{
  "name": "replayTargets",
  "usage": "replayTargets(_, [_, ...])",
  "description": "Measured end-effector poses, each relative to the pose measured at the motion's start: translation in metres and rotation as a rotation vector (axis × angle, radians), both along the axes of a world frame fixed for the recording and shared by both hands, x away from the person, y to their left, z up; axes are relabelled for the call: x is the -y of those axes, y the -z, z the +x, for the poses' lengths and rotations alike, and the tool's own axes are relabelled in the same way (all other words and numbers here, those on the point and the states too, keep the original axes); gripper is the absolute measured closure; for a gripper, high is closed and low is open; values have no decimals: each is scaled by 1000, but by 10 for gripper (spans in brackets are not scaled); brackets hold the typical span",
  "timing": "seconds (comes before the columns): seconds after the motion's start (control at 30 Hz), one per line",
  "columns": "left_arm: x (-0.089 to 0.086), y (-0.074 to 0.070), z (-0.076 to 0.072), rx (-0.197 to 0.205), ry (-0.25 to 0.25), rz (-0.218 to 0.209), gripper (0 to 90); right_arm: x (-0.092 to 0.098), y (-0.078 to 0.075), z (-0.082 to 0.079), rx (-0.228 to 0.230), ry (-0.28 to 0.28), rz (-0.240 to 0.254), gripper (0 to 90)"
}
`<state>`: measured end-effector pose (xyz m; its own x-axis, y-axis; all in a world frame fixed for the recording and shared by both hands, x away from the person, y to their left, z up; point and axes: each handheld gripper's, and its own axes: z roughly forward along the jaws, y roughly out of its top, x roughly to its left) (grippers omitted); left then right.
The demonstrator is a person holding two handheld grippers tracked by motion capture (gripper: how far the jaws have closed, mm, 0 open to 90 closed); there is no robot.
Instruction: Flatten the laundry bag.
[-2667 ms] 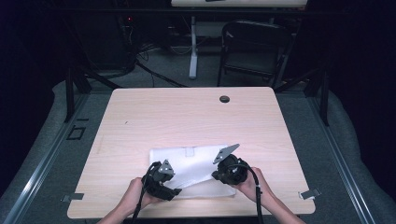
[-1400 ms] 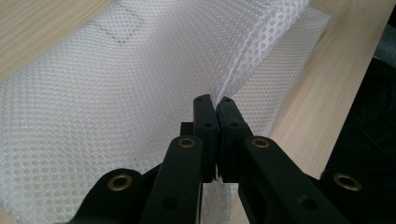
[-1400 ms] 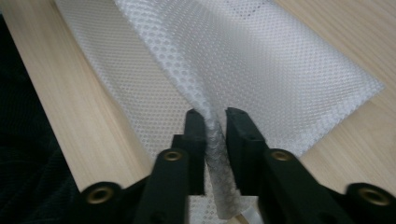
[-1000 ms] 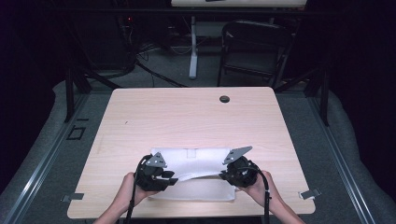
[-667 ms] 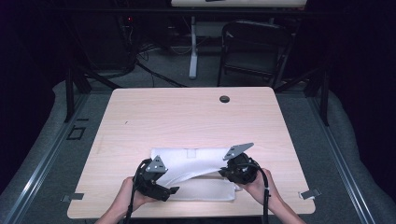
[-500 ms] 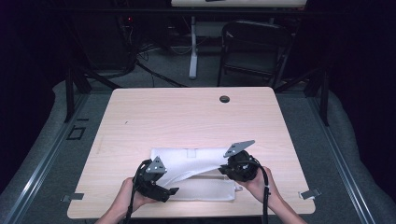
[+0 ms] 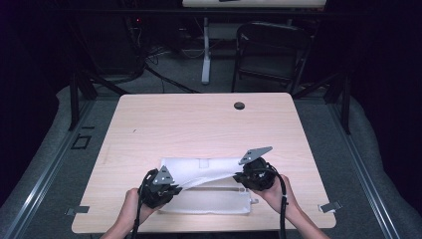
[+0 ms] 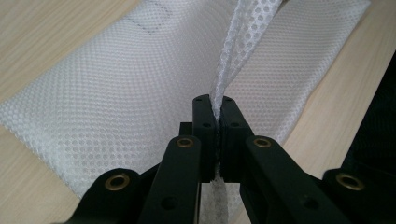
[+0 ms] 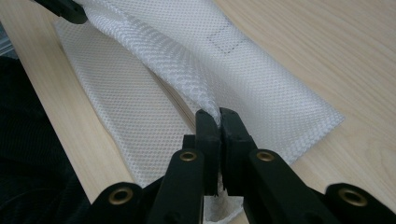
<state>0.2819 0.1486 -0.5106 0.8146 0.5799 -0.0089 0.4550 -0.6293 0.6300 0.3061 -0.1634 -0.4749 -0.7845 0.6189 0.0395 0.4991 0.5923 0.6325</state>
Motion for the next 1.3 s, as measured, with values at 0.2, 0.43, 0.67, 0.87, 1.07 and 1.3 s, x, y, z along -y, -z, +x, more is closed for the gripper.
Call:
replayTargets(0.2, [-1, -12, 12, -59, -51, -40, 884, 7, 0, 1, -21, 24, 5, 671])
replayTargets(0.43, [-1, -30, 21, -32, -78, -62, 884, 18, -2, -1, -7, 45, 0, 672])
replayTargets(0.67, [-1, -44, 36, 7, -100, -87, 885, 20, -7, 2, 11, 53, -7, 739])
replayTargets(0.87, [3, -56, 46, 33, -93, -69, 885, 20, -12, 10, 35, 64, 10, 847])
replayTargets(1.07, [3, -60, 55, 39, -103, -79, 885, 20, -23, 21, 57, 80, 14, 848])
replayTargets(1.3, [2, -63, 65, 43, -120, -88, 886, 19, -30, 37, 68, 90, 23, 819])
